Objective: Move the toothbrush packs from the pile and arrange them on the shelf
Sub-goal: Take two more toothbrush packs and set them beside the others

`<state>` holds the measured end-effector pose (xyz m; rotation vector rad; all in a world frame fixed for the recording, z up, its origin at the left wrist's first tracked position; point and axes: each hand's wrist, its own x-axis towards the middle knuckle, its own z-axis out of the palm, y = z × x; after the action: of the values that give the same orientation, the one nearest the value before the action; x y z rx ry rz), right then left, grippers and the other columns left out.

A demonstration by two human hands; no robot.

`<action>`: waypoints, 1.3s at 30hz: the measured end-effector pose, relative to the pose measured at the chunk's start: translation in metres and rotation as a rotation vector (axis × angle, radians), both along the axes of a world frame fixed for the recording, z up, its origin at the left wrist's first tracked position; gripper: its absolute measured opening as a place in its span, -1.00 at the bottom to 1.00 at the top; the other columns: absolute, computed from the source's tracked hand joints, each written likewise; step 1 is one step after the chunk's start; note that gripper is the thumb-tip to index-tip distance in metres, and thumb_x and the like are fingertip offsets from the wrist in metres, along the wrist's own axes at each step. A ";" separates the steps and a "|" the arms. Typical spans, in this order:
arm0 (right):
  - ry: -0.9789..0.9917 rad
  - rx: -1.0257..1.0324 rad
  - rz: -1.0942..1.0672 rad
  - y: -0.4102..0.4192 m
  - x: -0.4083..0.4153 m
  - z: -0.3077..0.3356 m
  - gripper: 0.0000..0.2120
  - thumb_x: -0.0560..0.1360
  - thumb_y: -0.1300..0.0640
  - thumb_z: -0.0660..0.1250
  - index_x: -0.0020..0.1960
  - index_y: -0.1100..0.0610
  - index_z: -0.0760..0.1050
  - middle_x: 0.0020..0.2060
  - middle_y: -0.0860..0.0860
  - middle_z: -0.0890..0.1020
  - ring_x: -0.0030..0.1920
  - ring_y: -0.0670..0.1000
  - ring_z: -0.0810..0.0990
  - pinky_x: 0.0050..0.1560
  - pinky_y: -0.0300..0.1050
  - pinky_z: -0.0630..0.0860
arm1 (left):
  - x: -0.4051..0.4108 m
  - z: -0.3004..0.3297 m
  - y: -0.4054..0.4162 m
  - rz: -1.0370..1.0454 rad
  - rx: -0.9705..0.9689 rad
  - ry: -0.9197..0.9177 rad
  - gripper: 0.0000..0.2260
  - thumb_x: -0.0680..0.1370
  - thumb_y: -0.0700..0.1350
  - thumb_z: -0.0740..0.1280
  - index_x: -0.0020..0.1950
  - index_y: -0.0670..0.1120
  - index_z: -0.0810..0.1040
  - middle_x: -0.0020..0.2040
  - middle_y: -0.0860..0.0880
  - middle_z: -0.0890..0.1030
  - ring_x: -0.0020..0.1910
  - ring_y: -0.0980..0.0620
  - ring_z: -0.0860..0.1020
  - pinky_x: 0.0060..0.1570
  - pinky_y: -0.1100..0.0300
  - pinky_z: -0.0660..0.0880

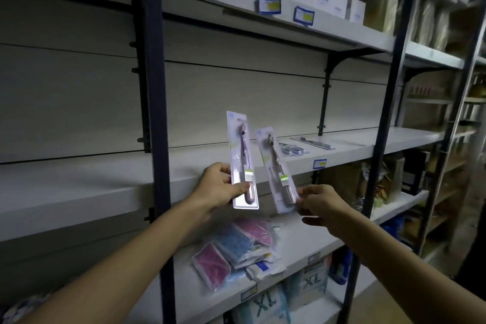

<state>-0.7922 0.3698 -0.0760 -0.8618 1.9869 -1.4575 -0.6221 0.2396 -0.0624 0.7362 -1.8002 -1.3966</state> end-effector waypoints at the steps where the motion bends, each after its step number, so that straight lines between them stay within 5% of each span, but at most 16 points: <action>1: -0.003 -0.011 -0.018 -0.007 -0.014 0.001 -0.89 0.52 0.38 0.27 0.01 0.27 0.53 -0.21 0.17 0.56 -0.27 0.02 0.52 -0.27 -0.15 0.49 | -0.012 0.002 -0.007 0.008 0.004 0.007 -0.65 0.43 -0.32 0.46 0.14 -0.26 0.41 -0.06 -0.17 0.63 -0.17 -0.05 0.62 -0.20 0.15 0.58; 4: -0.026 -0.037 -0.068 -0.027 -0.057 0.004 -0.90 0.52 0.39 0.28 -0.03 0.28 0.56 -0.26 0.20 0.53 -0.34 0.03 0.47 -0.31 -0.12 0.45 | -0.048 0.009 -0.028 0.021 0.077 0.054 -0.67 0.42 -0.33 0.46 0.11 -0.25 0.44 -0.06 -0.19 0.63 -0.18 -0.07 0.63 -0.16 0.09 0.59; 8: -0.062 -0.082 -0.097 -0.047 -0.107 0.001 -0.88 0.51 0.41 0.25 -0.06 0.31 0.55 -0.38 0.16 0.45 -0.47 0.02 0.34 -0.41 -0.15 0.28 | -0.092 0.013 -0.048 0.015 0.156 0.077 -0.76 0.42 -0.36 0.44 0.03 -0.22 0.49 -0.12 -0.15 0.63 -0.25 -0.05 0.64 -0.34 0.19 0.59; 17: -0.063 -0.096 -0.079 -0.059 -0.204 -0.009 -0.88 0.53 0.41 0.24 0.02 0.39 0.53 -0.30 0.20 0.43 -0.45 0.02 0.30 -0.45 -0.20 0.25 | -0.199 0.015 -0.064 0.077 0.241 0.109 -0.87 0.43 -0.42 0.32 -0.19 -0.21 0.51 -0.20 -0.17 0.62 -0.30 -0.08 0.61 -0.47 0.26 0.54; 26: 0.088 -0.120 -0.028 -0.065 -0.316 0.004 -0.85 0.46 0.38 0.30 -0.14 0.22 0.62 -0.50 0.05 0.46 -0.49 0.00 0.33 -0.48 -0.22 0.26 | -0.287 0.015 -0.051 0.178 0.238 0.184 -0.74 0.44 -0.37 0.42 0.07 -0.23 0.48 -0.03 -0.20 0.64 -0.23 -0.07 0.65 -0.39 0.23 0.59; 39: 0.215 -0.033 -0.011 -0.111 -0.403 0.017 -0.92 0.48 0.31 0.35 -0.07 0.21 0.59 -0.12 0.23 0.64 -0.25 0.08 0.50 -0.32 -0.13 0.42 | -0.325 0.025 -0.072 0.331 0.240 0.197 -0.74 0.45 -0.33 0.42 0.12 -0.27 0.55 -0.02 -0.18 0.67 -0.24 -0.03 0.67 -0.42 0.24 0.55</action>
<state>-1.1952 0.2587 -0.0586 -1.0624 2.1290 -1.4596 -0.9476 0.1676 -0.0371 0.9375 -1.3060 -1.4168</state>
